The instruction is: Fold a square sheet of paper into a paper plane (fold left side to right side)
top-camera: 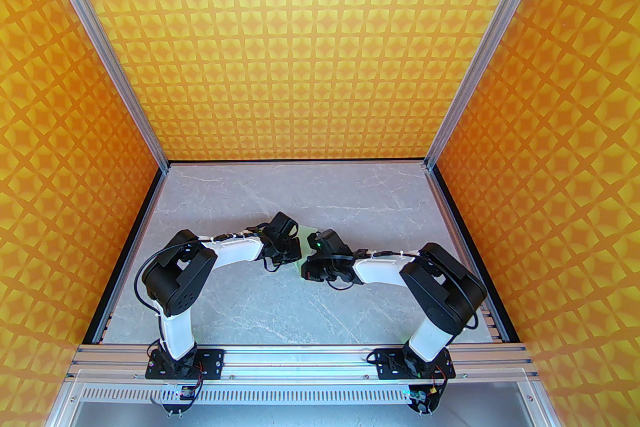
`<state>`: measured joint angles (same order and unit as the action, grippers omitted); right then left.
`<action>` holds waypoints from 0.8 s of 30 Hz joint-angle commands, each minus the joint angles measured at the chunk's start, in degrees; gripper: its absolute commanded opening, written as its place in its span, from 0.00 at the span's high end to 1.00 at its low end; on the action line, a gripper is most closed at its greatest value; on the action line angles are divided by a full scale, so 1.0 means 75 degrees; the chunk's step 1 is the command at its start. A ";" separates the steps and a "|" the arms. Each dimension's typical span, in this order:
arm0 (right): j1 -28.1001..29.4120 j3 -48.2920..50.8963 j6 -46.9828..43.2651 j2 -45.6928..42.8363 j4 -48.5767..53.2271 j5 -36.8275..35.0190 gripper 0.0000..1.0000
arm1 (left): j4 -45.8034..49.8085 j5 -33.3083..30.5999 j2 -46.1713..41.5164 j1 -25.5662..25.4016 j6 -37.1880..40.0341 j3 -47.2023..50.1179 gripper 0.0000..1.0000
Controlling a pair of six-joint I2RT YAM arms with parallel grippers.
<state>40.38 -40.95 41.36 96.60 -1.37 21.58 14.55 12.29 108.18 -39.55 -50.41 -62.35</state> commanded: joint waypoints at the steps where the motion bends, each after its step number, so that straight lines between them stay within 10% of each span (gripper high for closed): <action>1: 0.0145 0.0196 0.0074 -0.0151 0.0304 -0.0014 0.96 | 0.0220 -0.0174 0.0201 -0.0024 -0.0075 -0.0145 1.00; 24: 0.0113 -0.0147 0.0000 -0.0849 0.1363 -0.0848 0.99 | 0.0127 -0.0169 0.0003 -0.0024 -0.0017 0.0044 1.00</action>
<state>42.06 -41.67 41.95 93.76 4.64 18.24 14.76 12.34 108.18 -39.55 -50.57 -62.37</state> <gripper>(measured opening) 0.042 0.059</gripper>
